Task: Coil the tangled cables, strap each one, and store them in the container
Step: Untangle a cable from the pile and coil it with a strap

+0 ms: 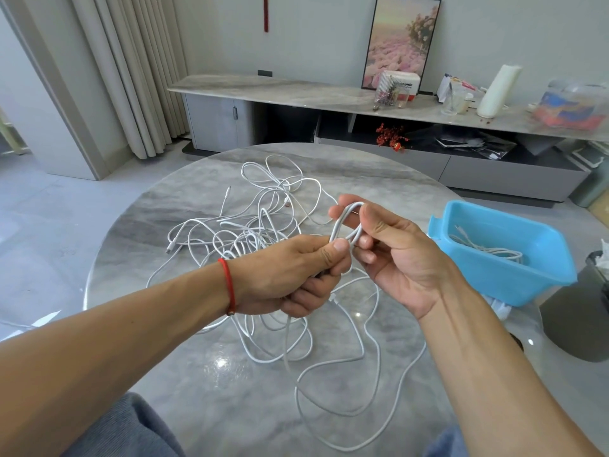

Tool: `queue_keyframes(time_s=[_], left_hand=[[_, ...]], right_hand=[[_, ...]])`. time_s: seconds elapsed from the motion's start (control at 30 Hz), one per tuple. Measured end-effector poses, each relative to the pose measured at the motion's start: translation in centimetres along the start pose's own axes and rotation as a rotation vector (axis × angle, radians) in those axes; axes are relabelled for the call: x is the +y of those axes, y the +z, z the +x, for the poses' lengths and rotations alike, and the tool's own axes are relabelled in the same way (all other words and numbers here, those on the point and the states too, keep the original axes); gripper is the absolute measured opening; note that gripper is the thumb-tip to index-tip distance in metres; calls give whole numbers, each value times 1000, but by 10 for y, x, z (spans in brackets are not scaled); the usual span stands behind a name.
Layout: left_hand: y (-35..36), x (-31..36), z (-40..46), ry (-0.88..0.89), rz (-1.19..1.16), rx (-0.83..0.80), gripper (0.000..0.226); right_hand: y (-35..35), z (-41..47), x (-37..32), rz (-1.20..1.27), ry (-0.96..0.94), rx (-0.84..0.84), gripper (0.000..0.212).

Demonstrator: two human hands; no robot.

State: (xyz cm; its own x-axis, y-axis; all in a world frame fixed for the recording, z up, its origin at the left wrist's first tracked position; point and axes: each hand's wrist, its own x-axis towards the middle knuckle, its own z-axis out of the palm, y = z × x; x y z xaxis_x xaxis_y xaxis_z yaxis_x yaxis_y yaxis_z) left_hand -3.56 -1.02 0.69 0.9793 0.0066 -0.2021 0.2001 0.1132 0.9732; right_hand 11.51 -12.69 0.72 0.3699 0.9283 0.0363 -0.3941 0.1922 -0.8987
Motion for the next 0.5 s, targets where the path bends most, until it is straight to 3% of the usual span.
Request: queue_keyframes(time_s=[0.2, 0.3, 0.37, 0.5], left_hand=[[2, 0, 4, 7, -78, 52, 38], [-2, 0, 8, 26, -207, 217, 37], [-9, 3, 11, 52, -294, 367, 38], [-24, 3, 13, 95, -344, 684, 38]], right_hand=[[7, 2, 4, -11, 41, 69, 29], [13, 1, 8, -240, 90, 134, 42], [22, -2, 14, -481, 183, 193, 35], [45, -15, 29, -753, 476, -112, 41]])
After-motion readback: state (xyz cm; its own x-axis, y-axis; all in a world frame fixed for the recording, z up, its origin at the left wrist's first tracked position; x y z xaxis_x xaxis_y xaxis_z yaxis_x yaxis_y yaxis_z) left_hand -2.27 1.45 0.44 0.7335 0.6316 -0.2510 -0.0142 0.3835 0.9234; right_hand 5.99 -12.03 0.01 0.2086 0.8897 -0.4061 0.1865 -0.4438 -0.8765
